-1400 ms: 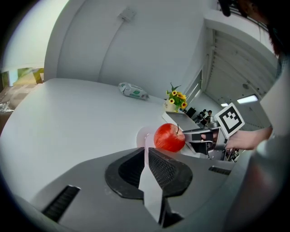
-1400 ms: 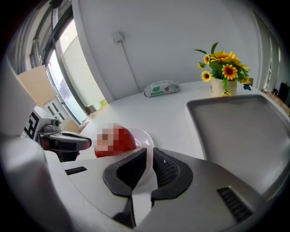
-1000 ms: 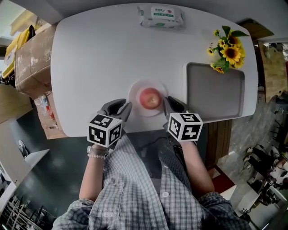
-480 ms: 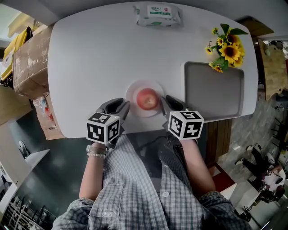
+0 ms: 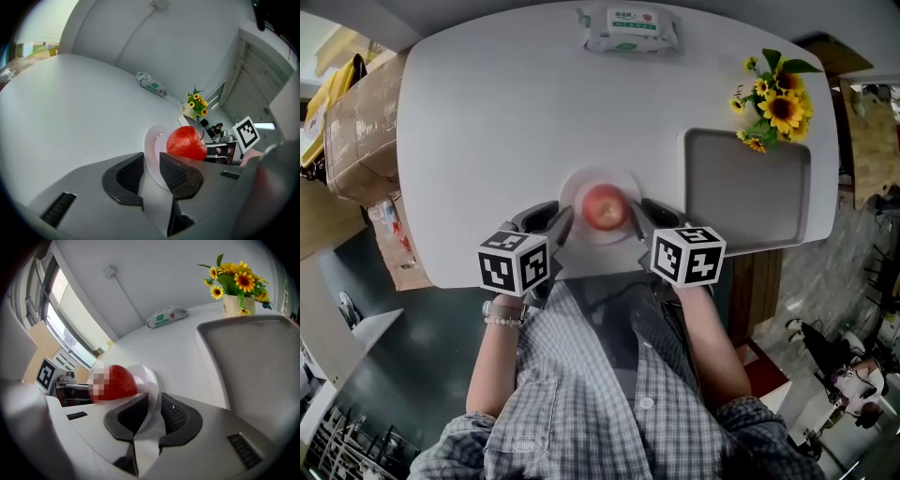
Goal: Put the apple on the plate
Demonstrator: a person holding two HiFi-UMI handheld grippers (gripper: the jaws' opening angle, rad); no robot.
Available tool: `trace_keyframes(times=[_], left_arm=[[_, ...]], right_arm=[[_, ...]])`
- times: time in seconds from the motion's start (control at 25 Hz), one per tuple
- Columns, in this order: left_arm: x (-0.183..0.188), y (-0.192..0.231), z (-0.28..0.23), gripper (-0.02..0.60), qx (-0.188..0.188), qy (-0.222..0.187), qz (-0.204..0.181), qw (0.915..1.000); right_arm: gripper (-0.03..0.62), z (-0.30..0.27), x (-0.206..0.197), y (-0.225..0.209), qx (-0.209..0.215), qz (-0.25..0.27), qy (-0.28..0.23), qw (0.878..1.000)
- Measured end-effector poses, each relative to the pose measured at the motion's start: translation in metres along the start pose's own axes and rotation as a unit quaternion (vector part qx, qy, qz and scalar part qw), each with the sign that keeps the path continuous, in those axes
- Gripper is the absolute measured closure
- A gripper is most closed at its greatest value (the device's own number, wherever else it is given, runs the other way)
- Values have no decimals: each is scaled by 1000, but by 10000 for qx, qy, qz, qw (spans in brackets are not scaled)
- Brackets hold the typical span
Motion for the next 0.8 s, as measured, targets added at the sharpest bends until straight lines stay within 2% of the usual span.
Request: trace_keyframes(times=[0.24,0.28,0.48,0.8], left_arm=[[2,6,-2,501,165,43,210,9996],[2,7,-2,522,206,75,272,9994],[2,10,0,532,195,231,692,9971],[2,11,1,538,257,269,1074,9935]], right_arm=[[526,-3,2,-1,89,-128,186,9997],[526,-3,2,-1,111,-206,199,9995],[530,-2,1,-2,141,-677,236,9973],[535,-2,1,0,108,-1119,211,9934]])
Point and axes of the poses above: the fingertips, and each gripper's own axes: z backward along the fingers, y to its left, x out of its top, the point moved 4 cm from there along z, backward along the fingers, and after that the axes turned 5 degrees about -z, right-handed, at the moved point
